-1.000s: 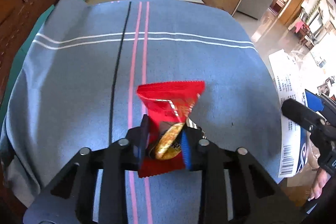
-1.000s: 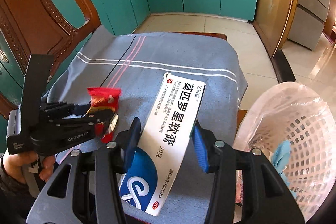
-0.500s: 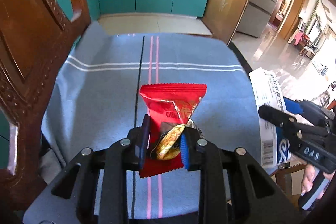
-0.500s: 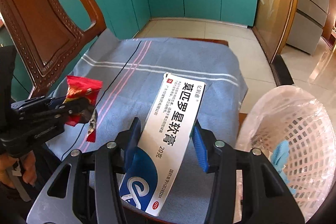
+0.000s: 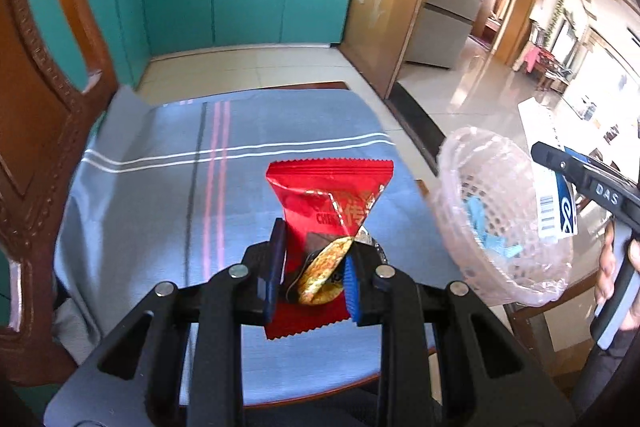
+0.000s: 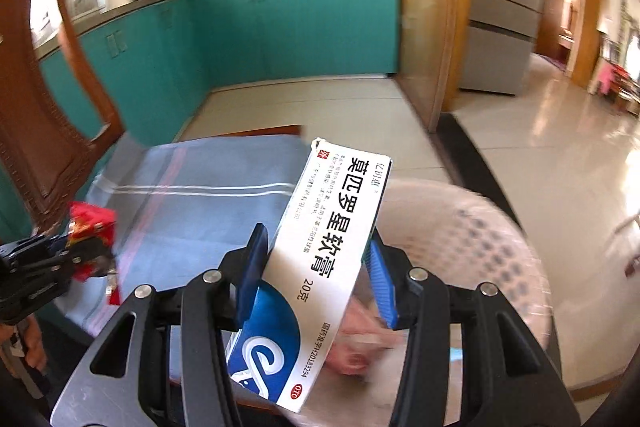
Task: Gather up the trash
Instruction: 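Carry the wrapper and box over the pink basket and open both grippers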
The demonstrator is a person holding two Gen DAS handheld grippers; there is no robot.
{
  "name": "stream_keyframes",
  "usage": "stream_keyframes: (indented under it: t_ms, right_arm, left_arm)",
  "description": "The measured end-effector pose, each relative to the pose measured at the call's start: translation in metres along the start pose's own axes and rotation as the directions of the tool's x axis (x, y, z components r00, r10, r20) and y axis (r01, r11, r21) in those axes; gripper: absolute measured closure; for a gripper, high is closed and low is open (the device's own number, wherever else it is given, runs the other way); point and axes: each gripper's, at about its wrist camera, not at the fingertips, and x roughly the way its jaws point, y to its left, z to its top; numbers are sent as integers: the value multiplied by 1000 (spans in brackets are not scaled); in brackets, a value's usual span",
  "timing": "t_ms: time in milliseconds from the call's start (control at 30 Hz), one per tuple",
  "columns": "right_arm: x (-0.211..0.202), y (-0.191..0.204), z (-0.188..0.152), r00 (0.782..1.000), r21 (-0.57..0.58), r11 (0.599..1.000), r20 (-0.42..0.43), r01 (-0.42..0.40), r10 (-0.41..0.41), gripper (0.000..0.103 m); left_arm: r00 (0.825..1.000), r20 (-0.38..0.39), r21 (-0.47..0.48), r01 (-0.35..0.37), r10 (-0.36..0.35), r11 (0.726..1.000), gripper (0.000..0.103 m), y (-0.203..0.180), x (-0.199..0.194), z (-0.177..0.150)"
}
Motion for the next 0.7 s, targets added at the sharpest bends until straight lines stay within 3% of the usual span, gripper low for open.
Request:
stream_keyframes:
  t_ms: [100,267,433,700]
  right_arm:
    - [-2,-29,-5,997,37,997,-10,74,-73,55]
    - [11,-55,-24,989,61,989,-70,134,-129,55]
    - [30,-71,-45,982,86,986,-135,146,-134,55]
    - [46,-80,-60,978,90,987,-171,133,-117,54]
  left_arm:
    - [1000,-5,30,19,-19,999,76,-15,0,-1]
    - [999,-10,86,38,-37,996,76,-35,2,-3]
    - [998,-23,126,54,-51,991,76,-57,6,-7]
    - [998,-31,157,64,-60,985,76,-81,12,-5]
